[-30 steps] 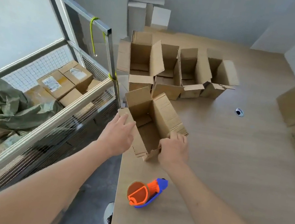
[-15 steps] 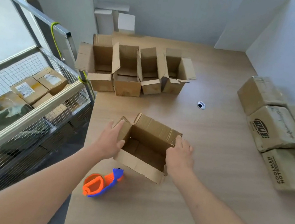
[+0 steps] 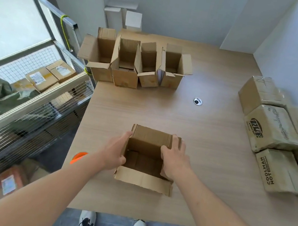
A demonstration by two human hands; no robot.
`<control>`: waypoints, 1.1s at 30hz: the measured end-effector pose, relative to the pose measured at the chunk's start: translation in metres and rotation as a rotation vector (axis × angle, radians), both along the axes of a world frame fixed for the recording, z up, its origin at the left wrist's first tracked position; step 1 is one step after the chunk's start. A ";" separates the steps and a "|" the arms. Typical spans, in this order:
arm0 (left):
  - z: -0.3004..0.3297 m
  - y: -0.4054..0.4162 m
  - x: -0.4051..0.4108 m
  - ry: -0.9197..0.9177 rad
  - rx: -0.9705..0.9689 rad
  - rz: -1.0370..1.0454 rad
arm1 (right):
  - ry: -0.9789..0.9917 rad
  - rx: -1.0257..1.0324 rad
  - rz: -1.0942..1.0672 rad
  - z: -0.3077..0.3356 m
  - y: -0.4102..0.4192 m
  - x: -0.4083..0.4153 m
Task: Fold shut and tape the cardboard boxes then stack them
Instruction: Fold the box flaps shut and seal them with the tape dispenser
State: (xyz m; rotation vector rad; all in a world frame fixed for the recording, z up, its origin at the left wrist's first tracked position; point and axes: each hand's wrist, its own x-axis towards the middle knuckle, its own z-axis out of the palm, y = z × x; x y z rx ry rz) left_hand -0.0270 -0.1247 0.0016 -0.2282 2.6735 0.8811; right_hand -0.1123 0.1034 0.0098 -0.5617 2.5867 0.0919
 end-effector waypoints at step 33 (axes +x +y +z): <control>-0.043 0.005 0.066 0.123 -0.174 0.357 | 0.099 -0.474 -0.256 -0.045 0.004 0.065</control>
